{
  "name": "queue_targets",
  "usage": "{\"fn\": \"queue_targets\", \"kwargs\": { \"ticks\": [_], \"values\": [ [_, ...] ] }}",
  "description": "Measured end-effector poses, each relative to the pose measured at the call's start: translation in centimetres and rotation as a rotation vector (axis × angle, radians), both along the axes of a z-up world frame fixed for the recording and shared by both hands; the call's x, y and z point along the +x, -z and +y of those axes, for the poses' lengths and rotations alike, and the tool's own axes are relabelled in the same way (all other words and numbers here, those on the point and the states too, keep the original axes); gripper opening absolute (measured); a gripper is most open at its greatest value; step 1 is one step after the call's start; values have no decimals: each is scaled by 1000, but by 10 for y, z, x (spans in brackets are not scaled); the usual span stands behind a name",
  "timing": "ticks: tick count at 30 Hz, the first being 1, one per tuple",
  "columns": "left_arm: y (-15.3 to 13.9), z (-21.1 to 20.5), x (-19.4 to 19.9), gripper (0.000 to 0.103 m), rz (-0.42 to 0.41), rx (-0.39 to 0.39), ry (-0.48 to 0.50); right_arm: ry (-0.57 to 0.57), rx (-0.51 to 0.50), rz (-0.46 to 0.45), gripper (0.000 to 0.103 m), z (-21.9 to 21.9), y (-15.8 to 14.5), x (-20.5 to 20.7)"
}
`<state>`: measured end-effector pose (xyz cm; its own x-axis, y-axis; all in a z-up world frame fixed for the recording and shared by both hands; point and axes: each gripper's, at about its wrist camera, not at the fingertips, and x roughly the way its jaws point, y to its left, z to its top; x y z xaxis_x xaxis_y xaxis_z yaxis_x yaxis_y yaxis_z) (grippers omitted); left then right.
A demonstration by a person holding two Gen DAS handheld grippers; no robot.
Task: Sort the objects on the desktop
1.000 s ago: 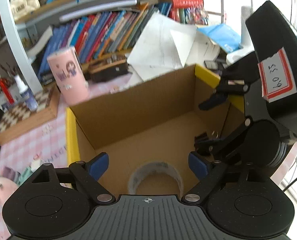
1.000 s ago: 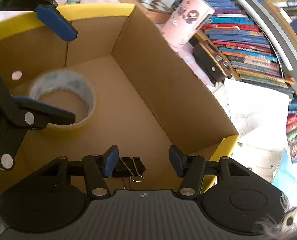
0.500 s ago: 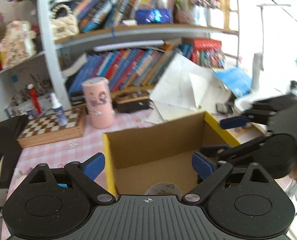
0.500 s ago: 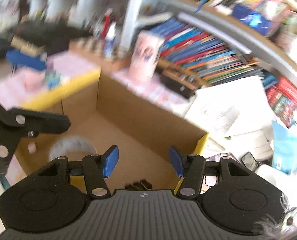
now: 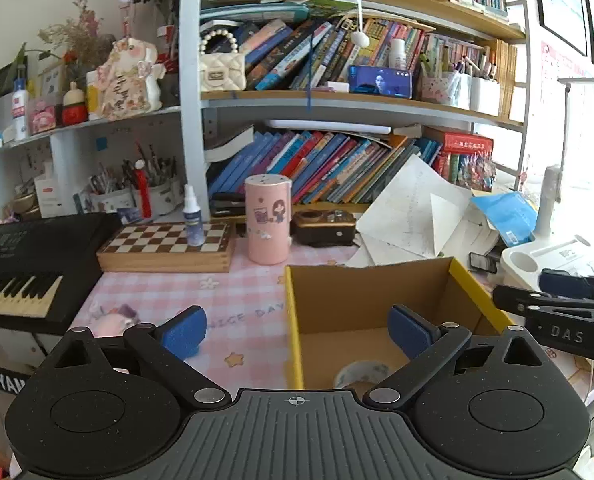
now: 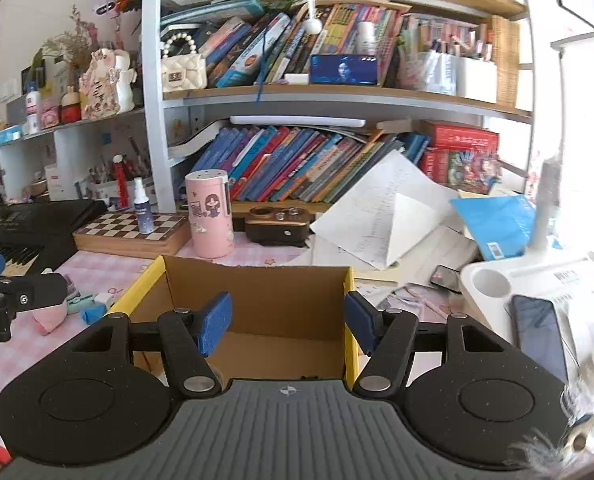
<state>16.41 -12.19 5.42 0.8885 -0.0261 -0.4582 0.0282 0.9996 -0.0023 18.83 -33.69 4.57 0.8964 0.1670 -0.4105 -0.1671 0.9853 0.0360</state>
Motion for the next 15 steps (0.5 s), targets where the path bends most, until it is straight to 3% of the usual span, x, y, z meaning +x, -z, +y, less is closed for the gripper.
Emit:
{"fn": "queue_targets", "kwargs": {
  "ticks": [8,15],
  "values": [
    [8,26,-26,99,-7,-18,6,133,13,-2,60,20,9,-42],
    [20,51,-52,99,22,-15,25,211,13,57,62,46,23,-73]
  ]
}}
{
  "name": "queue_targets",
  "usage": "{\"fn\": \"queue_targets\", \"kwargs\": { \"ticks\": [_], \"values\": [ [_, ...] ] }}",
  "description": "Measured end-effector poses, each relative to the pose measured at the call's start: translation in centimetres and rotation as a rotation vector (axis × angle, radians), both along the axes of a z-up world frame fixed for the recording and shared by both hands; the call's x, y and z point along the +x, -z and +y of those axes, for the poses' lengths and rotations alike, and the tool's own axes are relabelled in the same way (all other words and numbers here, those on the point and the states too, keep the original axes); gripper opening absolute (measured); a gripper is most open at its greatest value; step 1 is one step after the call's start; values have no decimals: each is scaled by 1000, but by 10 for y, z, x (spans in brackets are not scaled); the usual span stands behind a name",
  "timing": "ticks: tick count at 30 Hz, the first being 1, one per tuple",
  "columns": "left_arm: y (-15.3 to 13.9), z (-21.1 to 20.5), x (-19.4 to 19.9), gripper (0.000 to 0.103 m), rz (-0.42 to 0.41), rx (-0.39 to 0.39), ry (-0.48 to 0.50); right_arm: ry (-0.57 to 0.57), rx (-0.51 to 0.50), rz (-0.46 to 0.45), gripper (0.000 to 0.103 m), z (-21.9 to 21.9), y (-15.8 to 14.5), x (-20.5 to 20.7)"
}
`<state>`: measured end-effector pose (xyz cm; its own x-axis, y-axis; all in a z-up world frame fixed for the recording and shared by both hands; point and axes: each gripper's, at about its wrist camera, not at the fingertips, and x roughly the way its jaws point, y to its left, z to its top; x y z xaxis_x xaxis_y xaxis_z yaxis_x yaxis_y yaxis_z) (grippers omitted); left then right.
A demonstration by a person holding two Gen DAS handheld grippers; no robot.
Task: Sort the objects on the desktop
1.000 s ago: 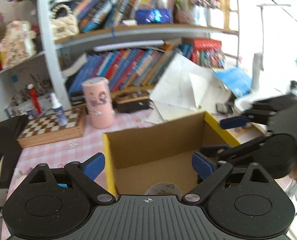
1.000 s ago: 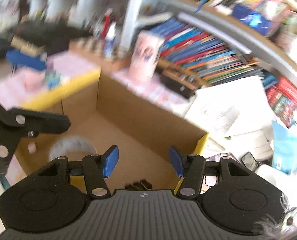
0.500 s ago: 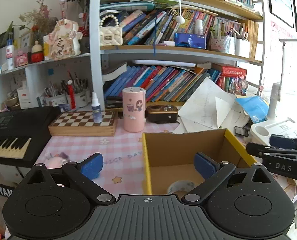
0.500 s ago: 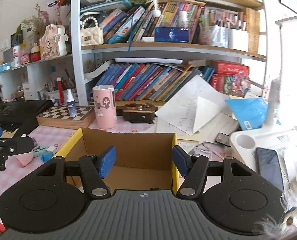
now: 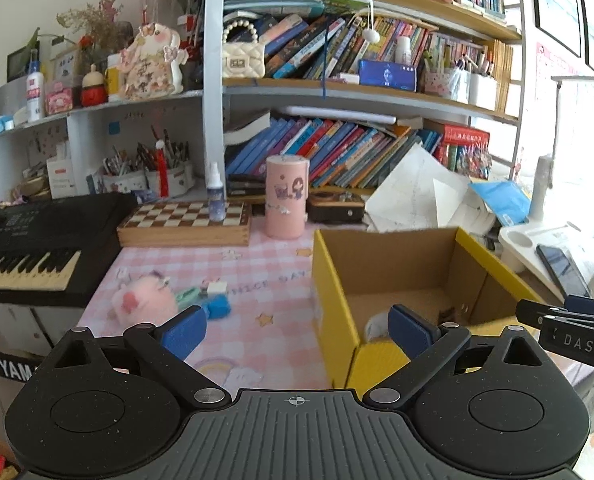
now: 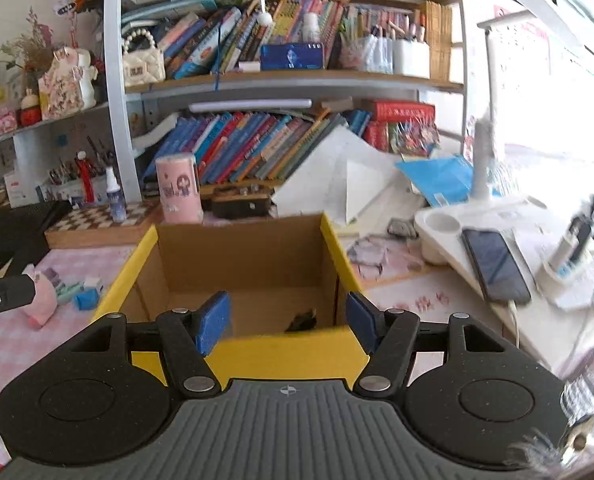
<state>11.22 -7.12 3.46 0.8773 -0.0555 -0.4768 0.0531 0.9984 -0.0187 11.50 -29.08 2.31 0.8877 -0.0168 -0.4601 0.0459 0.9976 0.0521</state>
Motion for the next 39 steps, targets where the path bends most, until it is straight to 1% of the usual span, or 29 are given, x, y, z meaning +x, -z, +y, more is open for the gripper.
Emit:
{"fn": "queue_targets", "kwargs": {
  "ticks": [9,21,26,31,39],
  "values": [
    [18,35,-31,99,71,-5,-2,53,7,70,62,34,14,-42],
    [37,61,-68,99,162,4,63,88,18,153,62,72,36,-94],
    [43,72,-81,99,204,13,76,79,45,202,64,87,45,-110],
    [49,83,-92,99,244,13,65,58,55,236,65,101,49,-118],
    [51,102,-100,99,261,-5,9,-15,38,240,66,122,48,-122]
  ]
}}
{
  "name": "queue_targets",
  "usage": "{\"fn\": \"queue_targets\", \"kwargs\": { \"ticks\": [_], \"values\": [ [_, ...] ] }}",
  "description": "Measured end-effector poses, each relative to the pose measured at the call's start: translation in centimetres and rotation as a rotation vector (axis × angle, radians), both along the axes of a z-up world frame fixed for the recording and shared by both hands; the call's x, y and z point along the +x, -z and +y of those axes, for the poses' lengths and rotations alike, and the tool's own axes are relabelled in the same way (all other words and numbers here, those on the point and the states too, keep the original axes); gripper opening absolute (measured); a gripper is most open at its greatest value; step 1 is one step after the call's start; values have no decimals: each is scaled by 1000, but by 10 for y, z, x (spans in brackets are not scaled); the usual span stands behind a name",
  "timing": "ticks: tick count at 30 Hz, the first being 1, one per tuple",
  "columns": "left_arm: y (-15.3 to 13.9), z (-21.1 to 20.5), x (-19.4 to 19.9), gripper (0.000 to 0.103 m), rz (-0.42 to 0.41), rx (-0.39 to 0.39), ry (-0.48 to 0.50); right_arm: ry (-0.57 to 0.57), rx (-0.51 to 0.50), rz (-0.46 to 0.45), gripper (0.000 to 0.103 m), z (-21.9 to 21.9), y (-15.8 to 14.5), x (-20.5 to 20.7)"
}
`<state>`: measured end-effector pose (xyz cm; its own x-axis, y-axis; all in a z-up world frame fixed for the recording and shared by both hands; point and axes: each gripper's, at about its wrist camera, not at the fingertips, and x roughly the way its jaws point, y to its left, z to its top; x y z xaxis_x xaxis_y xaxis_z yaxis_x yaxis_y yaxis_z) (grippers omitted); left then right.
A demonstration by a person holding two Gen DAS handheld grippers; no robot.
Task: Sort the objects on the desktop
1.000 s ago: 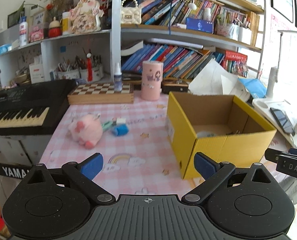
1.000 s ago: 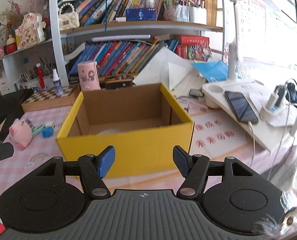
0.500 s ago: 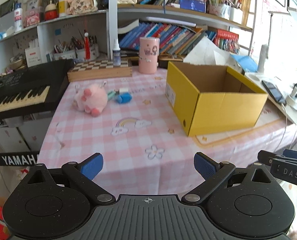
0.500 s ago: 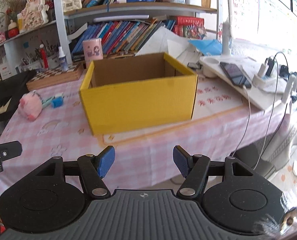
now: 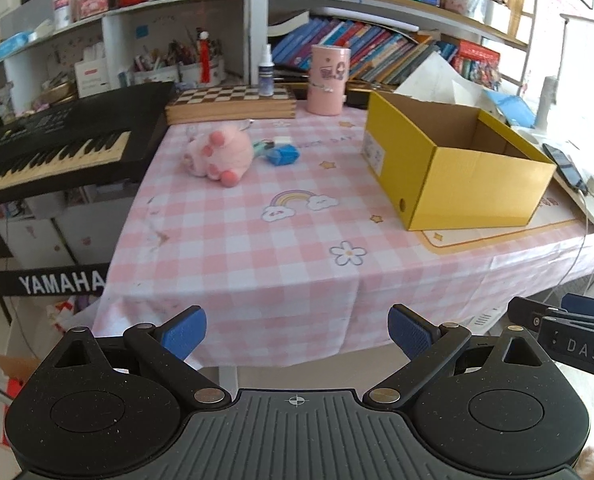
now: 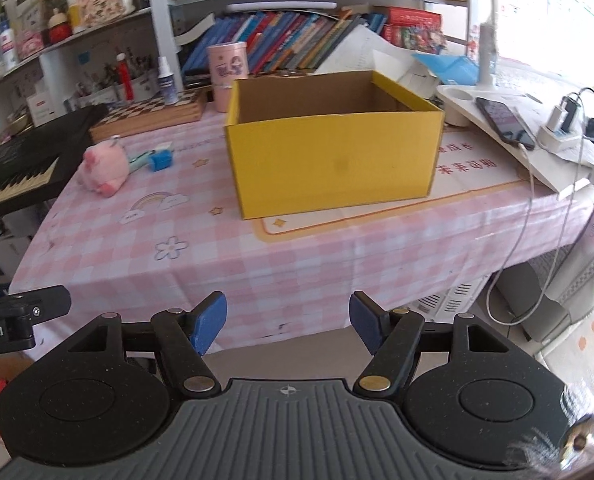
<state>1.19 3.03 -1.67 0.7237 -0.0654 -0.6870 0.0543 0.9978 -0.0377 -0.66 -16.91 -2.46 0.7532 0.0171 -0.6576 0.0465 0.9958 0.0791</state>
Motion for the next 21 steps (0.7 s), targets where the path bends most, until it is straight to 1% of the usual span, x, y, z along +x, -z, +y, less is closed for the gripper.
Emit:
{"fn": "queue_targets", "kwargs": {
  "ticks": [11,21],
  "values": [
    [-3,16,-9,99,-7,7,-48,-85,5,-3,67,23,-2,1],
    [-8,30,-12,99,-36,14,-85,-143,4,-19,67,41,-5,3]
  ]
}}
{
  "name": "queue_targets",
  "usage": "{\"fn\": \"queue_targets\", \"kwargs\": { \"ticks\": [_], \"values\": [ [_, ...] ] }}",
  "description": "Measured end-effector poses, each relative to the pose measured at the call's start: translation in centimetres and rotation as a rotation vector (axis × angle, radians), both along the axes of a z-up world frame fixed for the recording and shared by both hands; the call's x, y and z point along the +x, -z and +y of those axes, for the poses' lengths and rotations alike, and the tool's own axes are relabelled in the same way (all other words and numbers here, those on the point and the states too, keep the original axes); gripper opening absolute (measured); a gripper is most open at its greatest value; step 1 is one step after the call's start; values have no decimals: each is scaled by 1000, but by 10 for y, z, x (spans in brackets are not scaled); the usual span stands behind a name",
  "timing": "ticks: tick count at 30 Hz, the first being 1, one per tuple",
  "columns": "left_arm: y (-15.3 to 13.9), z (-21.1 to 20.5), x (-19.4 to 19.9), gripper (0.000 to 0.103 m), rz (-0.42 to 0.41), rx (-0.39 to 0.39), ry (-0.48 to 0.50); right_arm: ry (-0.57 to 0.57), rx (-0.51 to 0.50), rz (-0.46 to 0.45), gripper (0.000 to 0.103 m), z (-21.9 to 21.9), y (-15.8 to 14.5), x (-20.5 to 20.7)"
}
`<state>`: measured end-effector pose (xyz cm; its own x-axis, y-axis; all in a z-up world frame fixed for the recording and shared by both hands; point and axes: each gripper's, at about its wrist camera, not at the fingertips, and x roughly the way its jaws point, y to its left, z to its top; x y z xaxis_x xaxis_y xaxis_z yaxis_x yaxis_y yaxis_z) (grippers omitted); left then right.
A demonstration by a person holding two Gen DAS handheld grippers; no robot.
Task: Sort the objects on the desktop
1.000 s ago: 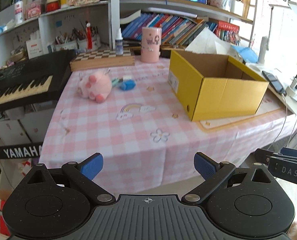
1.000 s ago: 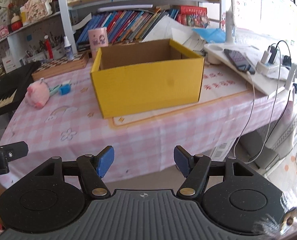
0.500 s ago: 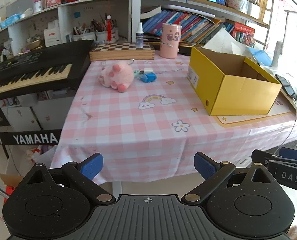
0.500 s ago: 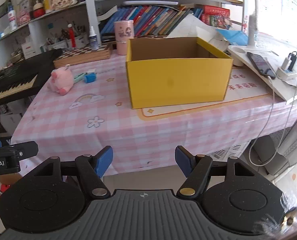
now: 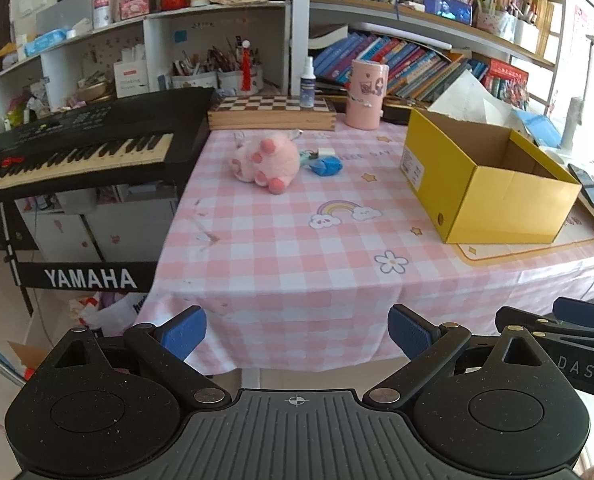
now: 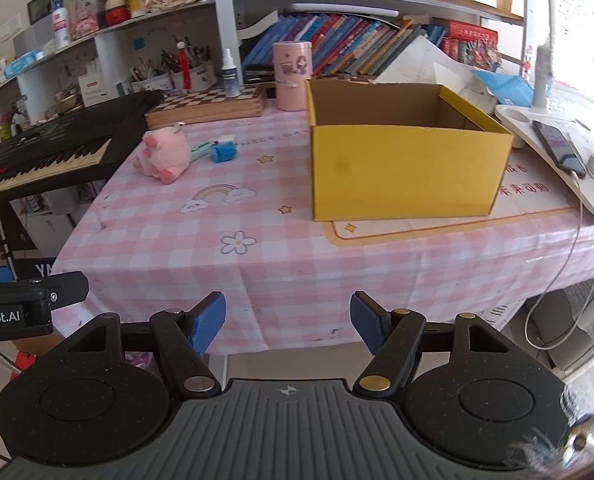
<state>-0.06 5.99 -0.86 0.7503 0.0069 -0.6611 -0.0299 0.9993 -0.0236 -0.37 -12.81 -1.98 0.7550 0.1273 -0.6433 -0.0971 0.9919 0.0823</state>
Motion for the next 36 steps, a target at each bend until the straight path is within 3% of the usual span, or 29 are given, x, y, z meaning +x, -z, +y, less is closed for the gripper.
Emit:
{"fn": "queue_targets", "kwargs": {
  "ticks": [23,36],
  "values": [
    [-13,20,-1,99,-67,-19,-37,-97,-25,-50,67,30,-14,7],
    [-9,31,14,99,-61,-22,-63,-155,-28,-56,67,45,-12,27]
  ]
}}
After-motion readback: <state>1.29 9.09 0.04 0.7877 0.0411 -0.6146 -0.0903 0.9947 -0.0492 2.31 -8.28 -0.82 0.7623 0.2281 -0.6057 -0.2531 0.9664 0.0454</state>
